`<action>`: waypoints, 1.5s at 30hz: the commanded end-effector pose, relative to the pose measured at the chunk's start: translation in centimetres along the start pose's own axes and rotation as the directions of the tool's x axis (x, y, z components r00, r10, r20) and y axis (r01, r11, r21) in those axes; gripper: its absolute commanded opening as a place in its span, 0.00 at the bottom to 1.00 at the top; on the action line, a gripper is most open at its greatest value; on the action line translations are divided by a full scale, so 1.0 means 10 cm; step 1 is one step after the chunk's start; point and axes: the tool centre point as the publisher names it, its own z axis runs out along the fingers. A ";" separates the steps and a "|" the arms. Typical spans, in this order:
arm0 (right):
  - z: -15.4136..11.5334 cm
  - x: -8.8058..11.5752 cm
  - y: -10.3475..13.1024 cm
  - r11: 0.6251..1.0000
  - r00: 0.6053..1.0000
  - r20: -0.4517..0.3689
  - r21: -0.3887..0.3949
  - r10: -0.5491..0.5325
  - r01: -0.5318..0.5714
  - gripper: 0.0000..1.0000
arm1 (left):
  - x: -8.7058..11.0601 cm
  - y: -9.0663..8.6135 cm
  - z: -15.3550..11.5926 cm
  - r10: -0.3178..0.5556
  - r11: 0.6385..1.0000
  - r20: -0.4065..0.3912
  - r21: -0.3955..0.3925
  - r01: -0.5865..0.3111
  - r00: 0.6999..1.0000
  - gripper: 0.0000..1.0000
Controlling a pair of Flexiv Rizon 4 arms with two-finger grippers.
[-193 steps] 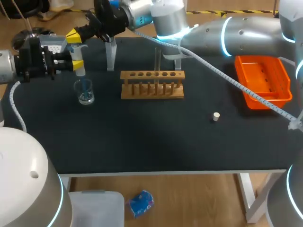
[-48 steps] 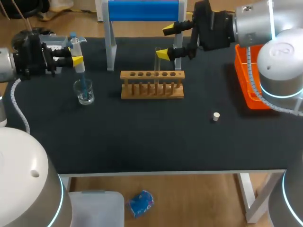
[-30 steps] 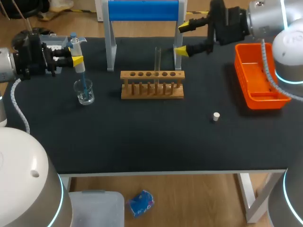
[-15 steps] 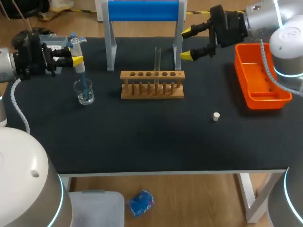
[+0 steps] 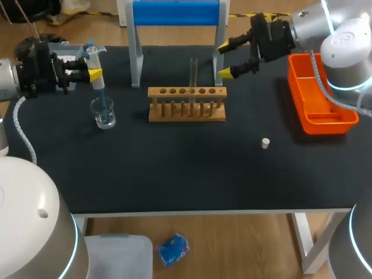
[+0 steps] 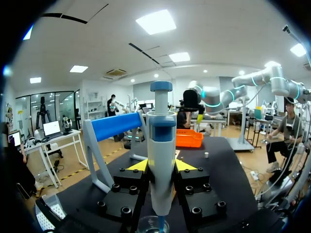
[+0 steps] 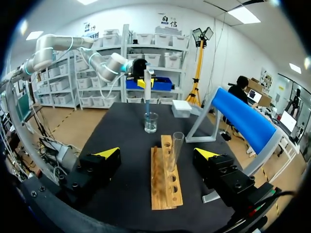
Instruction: Invert the test tube, pick up the pipette, mount the tip to pipette, aspirate from beaker and dispense into the tube, eject the tip, return the pipette, and cap with the stopper.
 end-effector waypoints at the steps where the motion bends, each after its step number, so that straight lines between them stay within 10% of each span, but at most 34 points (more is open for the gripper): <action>1: 0.13 -0.10 -0.04 0.999 0.999 -0.050 0.033 0.001 0.001 1.00 | 0.00 0.00 0.00 0.001 1.000 0.000 0.001 -0.001 1.000 0.00; 45: 0.35 -0.17 -0.19 0.999 0.994 -0.107 0.050 -0.005 0.010 1.00 | 0.00 0.00 -0.01 0.002 1.000 0.001 0.002 -0.002 1.000 0.00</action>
